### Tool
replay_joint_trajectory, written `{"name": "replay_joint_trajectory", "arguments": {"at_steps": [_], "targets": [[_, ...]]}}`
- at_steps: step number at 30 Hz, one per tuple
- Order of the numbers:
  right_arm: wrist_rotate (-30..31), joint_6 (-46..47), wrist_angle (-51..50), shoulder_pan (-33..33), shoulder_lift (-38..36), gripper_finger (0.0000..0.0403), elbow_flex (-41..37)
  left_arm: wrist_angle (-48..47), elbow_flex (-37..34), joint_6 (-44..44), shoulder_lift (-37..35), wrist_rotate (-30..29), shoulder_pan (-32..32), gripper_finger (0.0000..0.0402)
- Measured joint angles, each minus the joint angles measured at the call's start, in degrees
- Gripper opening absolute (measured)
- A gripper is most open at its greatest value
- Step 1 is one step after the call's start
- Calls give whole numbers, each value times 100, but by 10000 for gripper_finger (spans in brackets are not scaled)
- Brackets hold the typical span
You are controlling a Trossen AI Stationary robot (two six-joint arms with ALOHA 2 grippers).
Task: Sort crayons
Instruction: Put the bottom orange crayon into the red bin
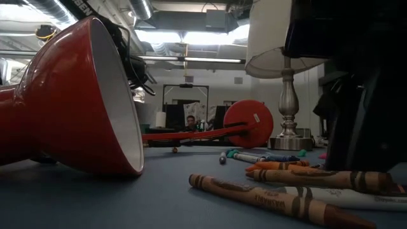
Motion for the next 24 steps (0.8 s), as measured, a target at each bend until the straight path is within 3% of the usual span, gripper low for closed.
{"name": "replay_joint_trajectory", "arguments": {"at_steps": [15,24], "targets": [[176,15,-68,2,120,156,20,3,131,-291,0,0,-2,103],[246,17,-144,0,129,69,7,-160,668,-293,0,-2,-39,103]]}}
